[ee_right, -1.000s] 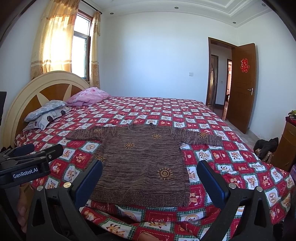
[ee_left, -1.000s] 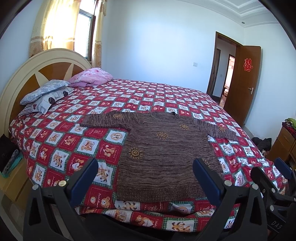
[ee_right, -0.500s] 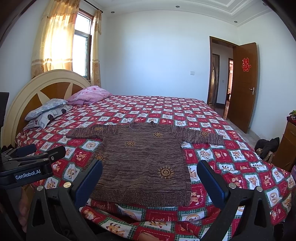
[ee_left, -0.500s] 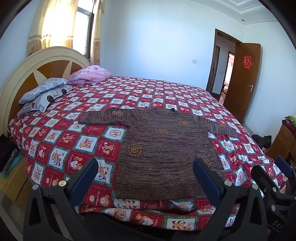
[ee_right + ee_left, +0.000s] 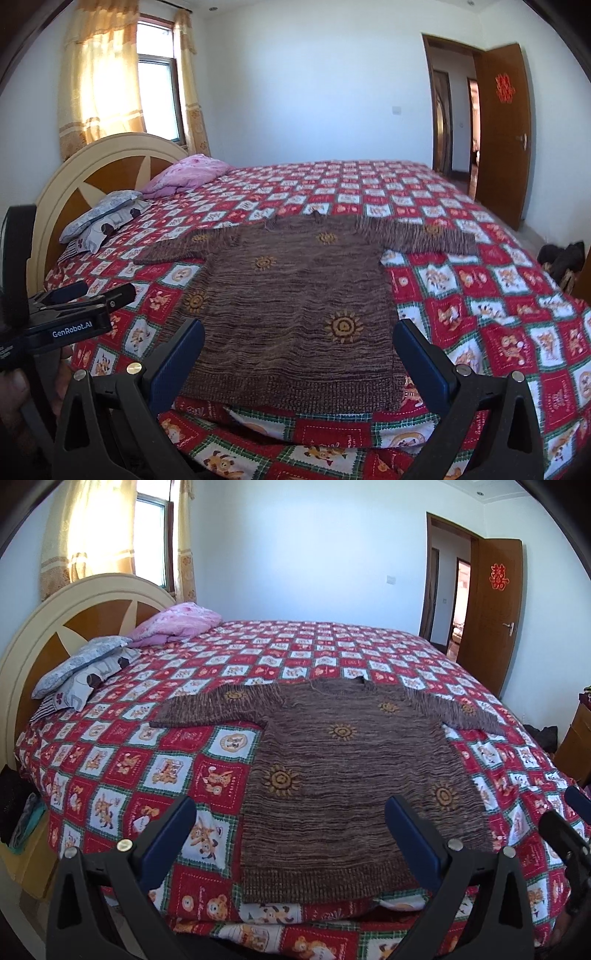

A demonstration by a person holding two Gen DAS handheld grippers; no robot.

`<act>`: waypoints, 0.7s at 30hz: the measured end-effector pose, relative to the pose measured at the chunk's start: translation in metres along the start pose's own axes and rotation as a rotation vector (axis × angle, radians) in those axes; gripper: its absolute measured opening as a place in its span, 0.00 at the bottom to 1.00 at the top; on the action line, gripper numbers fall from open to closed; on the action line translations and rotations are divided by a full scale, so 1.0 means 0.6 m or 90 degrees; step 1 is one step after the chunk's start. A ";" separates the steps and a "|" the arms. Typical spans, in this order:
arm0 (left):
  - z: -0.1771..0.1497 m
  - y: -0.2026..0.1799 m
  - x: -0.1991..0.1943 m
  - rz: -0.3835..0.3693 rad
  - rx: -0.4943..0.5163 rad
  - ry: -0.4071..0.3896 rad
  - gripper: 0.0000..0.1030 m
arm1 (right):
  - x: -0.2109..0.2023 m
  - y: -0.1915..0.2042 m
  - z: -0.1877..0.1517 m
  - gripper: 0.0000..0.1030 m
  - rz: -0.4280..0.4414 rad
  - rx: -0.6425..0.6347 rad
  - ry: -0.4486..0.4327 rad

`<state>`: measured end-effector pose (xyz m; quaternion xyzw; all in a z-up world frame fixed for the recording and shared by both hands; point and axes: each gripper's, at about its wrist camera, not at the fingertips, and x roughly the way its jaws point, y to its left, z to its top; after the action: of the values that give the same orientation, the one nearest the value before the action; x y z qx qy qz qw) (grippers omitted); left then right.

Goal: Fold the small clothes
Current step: 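Reach the right tool to the sweater sleeve cuff and grasp it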

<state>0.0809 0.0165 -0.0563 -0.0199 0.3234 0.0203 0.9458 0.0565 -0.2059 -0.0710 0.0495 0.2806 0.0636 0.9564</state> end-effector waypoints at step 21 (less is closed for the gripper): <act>0.115 -0.037 0.305 0.117 0.076 0.002 1.00 | 0.320 -0.418 0.122 0.74 -0.199 0.196 0.120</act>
<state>0.2690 0.0025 -0.1134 0.0662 0.3263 0.0876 0.9389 0.2800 -0.4293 -0.1445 0.1441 0.3795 -0.1246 0.9054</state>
